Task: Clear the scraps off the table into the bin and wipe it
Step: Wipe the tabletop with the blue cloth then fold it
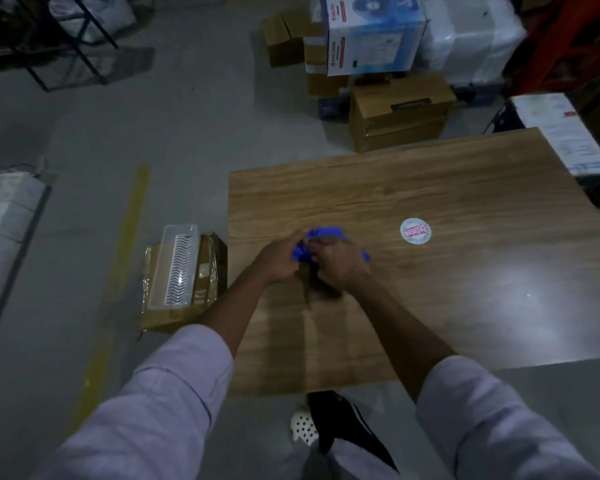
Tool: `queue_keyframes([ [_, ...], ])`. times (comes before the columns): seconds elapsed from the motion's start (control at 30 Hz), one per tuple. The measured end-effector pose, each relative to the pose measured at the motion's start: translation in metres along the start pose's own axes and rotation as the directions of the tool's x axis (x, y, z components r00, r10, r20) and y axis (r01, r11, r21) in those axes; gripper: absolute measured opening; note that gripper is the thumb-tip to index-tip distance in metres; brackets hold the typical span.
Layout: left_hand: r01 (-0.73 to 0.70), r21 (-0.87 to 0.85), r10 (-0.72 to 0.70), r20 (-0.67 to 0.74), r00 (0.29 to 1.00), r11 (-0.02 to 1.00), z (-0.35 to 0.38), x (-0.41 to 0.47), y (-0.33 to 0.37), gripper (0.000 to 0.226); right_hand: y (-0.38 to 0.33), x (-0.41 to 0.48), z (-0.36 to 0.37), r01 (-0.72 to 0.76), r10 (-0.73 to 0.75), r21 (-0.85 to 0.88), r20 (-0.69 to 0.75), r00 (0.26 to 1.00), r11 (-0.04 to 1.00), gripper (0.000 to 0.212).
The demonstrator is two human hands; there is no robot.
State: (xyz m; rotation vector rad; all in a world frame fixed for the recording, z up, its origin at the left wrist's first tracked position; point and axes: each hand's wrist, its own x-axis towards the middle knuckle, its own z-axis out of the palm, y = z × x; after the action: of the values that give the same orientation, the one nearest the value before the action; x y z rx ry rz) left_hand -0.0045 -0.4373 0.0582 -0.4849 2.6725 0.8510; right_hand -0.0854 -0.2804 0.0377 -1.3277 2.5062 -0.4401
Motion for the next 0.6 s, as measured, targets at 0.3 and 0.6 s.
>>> queue_keyframes([
  [0.3, -0.068, 0.150, 0.062, 0.048, 0.997, 0.986, 0.120, -0.067, -0.038, 0.092, -0.017, -0.096, 0.113, -0.081, 0.077, 0.073, 0.064, 0.995, 0.994, 0.061],
  [0.6, -0.051, 0.067, 0.031, 0.269, 0.963, 0.996, 0.071, -0.139, -0.009, 0.042, -0.046, -0.160, 0.077, 0.115, -0.115, 0.063, -0.003, 0.993, 0.991, 0.062],
])
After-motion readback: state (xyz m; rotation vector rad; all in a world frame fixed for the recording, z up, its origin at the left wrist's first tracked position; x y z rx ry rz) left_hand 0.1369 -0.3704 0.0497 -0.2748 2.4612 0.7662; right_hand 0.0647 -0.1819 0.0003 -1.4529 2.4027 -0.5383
